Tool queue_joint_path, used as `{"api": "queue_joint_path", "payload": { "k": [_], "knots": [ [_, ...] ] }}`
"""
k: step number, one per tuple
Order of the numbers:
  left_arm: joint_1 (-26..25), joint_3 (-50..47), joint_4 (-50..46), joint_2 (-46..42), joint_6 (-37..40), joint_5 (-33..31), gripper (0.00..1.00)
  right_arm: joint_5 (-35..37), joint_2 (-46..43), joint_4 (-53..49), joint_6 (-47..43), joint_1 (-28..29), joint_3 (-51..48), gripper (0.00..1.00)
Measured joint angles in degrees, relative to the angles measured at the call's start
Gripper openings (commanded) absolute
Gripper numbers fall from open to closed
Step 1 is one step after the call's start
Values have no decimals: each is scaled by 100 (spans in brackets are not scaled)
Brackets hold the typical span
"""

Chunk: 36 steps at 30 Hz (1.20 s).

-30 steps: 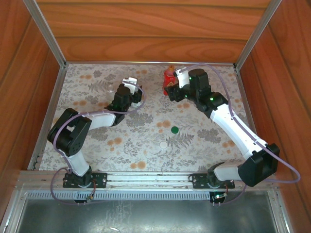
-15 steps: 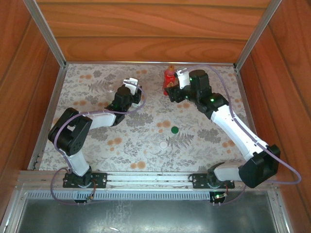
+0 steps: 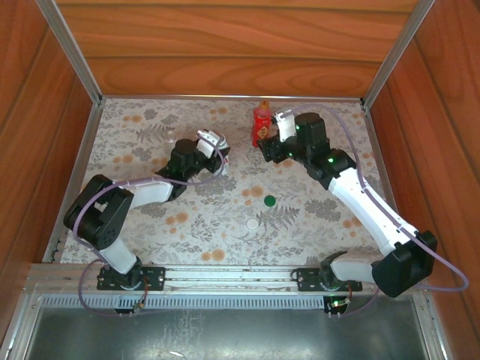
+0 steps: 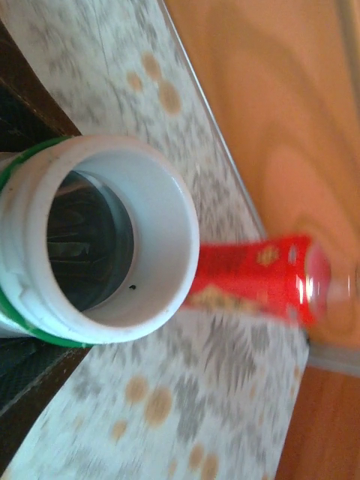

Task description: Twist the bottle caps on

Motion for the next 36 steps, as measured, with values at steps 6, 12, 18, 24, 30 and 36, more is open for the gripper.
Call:
{"api": "queue_joint_path", "payload": {
  "k": [6,12,18,24,30,36],
  "knots": [
    [-2,-496,-2,-433,262,1766,55,2,-404,-46,22,0,-337,80],
    [-4,-686,-9,-538,339,2839,55,7,-632,-90,76,0,-566,80],
    [-4,-686,-9,-538,372,3108,54,7,-623,-90,133,0,-568,80],
    [-4,-688,-122,-660,404,3060,54,7,-603,-90,144,0,-568,80],
    [-15,-636,-844,-1108,774,2931,54,7,-597,-87,146,0,-568,80],
    [-83,-529,-1270,-1023,981,2900,54,7,-581,-87,149,0,-568,80]
  ]
}}
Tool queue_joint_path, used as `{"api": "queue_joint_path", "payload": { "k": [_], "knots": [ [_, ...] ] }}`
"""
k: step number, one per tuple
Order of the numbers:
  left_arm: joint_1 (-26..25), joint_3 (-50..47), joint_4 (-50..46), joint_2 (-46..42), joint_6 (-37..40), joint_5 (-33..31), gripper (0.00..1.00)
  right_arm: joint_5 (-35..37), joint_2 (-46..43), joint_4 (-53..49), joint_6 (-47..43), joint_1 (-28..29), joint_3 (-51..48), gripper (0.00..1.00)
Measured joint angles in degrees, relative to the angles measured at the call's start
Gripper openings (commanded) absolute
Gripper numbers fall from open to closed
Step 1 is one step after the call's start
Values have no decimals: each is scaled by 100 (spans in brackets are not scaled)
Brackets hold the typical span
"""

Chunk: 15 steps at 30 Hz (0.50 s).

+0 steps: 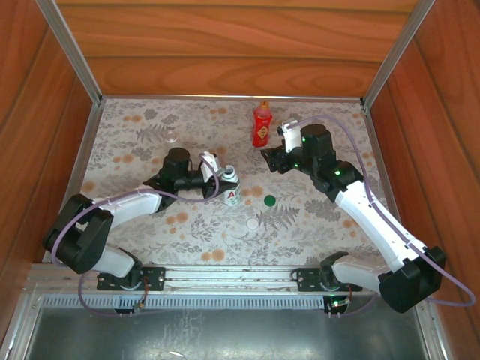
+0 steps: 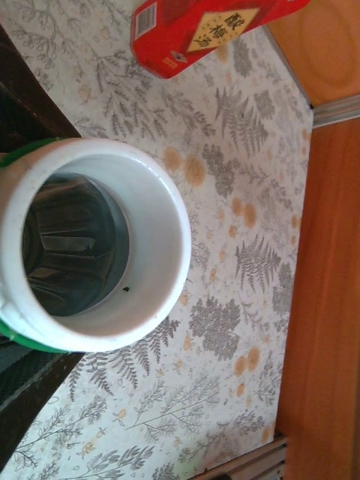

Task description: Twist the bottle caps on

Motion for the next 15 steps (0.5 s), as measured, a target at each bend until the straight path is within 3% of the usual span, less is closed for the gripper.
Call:
{"api": "queue_joint_path", "payload": {
  "k": [6,9,15],
  "knots": [
    [-28,74,-94,125,118,-4,59,17,0,0,0,0,0,80],
    [-28,74,-96,125,153,-11,73,17,0,0,0,0,0,80],
    [-28,31,7,125,111,-48,85,15,116,0,0,0,0,81]
  ]
}}
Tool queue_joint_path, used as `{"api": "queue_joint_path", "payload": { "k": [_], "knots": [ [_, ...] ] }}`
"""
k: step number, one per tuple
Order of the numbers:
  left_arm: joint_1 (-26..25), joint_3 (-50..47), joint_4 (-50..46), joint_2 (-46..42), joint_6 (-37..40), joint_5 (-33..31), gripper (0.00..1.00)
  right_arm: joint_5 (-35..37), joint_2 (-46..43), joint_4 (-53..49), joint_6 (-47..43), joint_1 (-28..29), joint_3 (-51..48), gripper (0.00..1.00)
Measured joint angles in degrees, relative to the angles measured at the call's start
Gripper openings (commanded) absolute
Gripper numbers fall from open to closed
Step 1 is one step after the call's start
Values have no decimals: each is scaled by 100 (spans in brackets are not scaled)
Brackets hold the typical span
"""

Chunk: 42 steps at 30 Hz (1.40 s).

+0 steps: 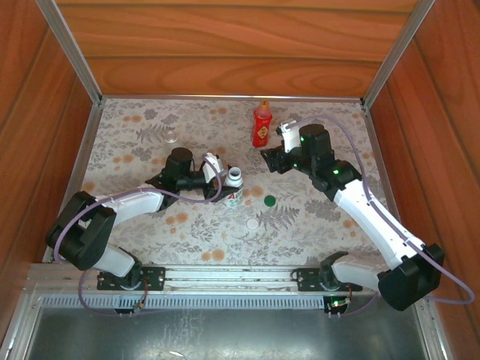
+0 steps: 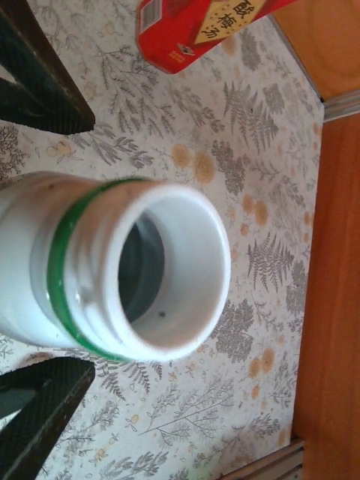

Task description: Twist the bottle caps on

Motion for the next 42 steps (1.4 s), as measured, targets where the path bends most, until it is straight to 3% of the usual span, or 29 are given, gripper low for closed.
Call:
{"api": "queue_joint_path", "payload": {
  "k": [8,12,19,30,42],
  "knots": [
    [17,-833,1786,133,-658,4,90,-138,-9,74,9,0,-26,90],
    [37,-1088,2872,544,-949,15,90,-323,-205,192,28,0,-181,97],
    [39,-1185,4553,1458,-1419,120,89,-579,-415,234,111,0,-284,98],
    [37,-1169,5093,1600,-1554,260,79,-621,-415,210,133,0,-284,98],
    [13,-1001,5104,1797,-1611,321,76,-616,-422,179,136,0,-363,97]
  ]
}}
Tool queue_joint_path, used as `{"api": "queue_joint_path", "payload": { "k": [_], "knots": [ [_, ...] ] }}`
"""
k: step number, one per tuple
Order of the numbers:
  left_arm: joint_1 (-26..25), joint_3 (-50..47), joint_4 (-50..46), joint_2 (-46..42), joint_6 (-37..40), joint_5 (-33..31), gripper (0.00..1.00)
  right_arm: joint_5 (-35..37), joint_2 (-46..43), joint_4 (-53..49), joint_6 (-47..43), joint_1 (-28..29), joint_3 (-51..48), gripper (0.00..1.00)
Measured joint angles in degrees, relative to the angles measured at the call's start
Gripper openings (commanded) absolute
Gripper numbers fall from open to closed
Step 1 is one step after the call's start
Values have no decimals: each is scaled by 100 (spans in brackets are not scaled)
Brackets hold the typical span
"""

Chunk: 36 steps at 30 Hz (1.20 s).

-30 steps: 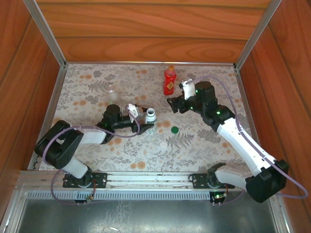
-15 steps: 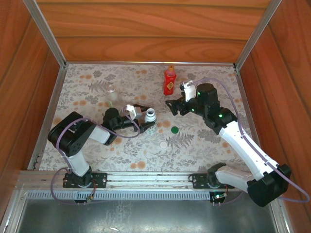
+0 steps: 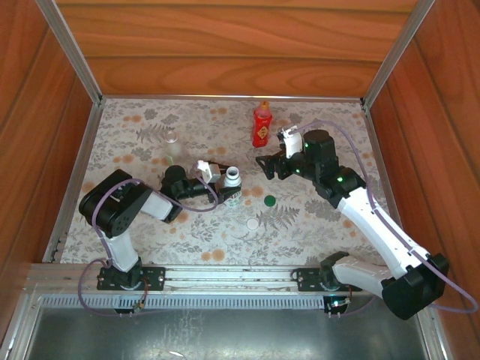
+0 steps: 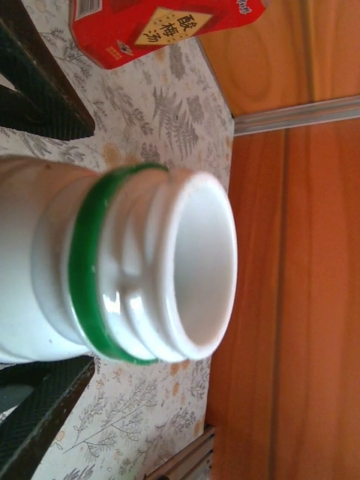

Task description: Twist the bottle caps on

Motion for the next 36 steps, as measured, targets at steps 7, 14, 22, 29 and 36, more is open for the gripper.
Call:
{"api": "queue_joint_path", "payload": {
  "k": [7,14,22,29,36],
  "knots": [
    [-17,22,4,20,-26,35,64,9,-13,-24,4,0,-22,96],
    [-17,42,9,37,-61,85,59,223,-328,-74,122,0,-201,95],
    [-17,39,7,37,-63,227,58,844,-684,-378,612,20,-835,91],
    [-17,39,9,37,-70,240,58,1394,-564,-382,911,560,-1788,86],
    [-17,35,11,37,-76,251,58,1676,330,142,1263,960,-2162,84]
  ]
}}
